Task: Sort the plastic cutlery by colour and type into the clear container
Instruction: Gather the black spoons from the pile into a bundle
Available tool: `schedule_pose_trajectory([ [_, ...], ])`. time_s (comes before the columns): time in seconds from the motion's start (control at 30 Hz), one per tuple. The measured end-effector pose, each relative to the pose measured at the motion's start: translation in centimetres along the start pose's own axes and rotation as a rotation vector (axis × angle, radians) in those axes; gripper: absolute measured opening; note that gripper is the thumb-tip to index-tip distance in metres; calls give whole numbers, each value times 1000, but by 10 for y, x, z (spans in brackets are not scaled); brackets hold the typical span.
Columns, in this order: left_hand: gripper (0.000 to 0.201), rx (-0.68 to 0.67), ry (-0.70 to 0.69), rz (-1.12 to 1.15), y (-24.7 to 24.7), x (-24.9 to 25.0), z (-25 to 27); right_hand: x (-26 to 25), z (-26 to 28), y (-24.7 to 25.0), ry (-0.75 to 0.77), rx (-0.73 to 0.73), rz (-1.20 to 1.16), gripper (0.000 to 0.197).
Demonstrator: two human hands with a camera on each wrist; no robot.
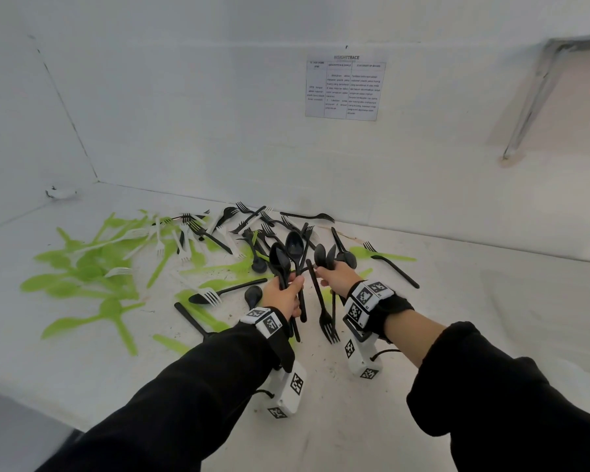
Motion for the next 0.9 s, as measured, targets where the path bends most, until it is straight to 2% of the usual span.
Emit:
schedule_pose_trajectory([
  [0.07,12,-3,4,2,0,-1,0,-1,-2,4,32,64,20,39],
  [0.13,12,-4,-1,-2,-1,-1,-1,-4,-1,7,29,110,-56,38],
  [0.27,13,2,-29,-18,-5,0,2,-10,7,-3,-64,7,-316,23],
  [0.37,8,-33,-58,-50,-9,3,6,-18,8,-13,-2,-57,-280,21],
  [0.43,8,-57,-73,-70,-12,5,8,-20,7,-13,41,-3,-212,15],
  [0.5,10,-49,-51,-84,-12,6,8,-17,4,-10,41,71,-204,13],
  [0.6,17,-26,94,38,-12,2,5,-11,1,-6,-20,158,-319,20],
  [0.67,24,17,109,68,-10,1,3,-12,5,-7,-1,153,-310,14],
  [0.77,23,82,-46,-52,-6,6,2,-21,16,-16,73,90,-268,11],
  [0.83,19,134,-187,-190,-1,13,4,-20,18,-20,55,107,-275,13],
  [0.9,20,145,-260,-224,0,15,2,-18,17,-20,26,149,-262,20],
])
Point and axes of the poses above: each hand's wrist, its own z-axis away from the middle knuckle, its own y-axis out of the back of the hand, x = y × z, the point moved 7 cm from there along -z, towards the middle knuckle, and after that the axes turned 13 degrees about x, right-handed, at the moved point
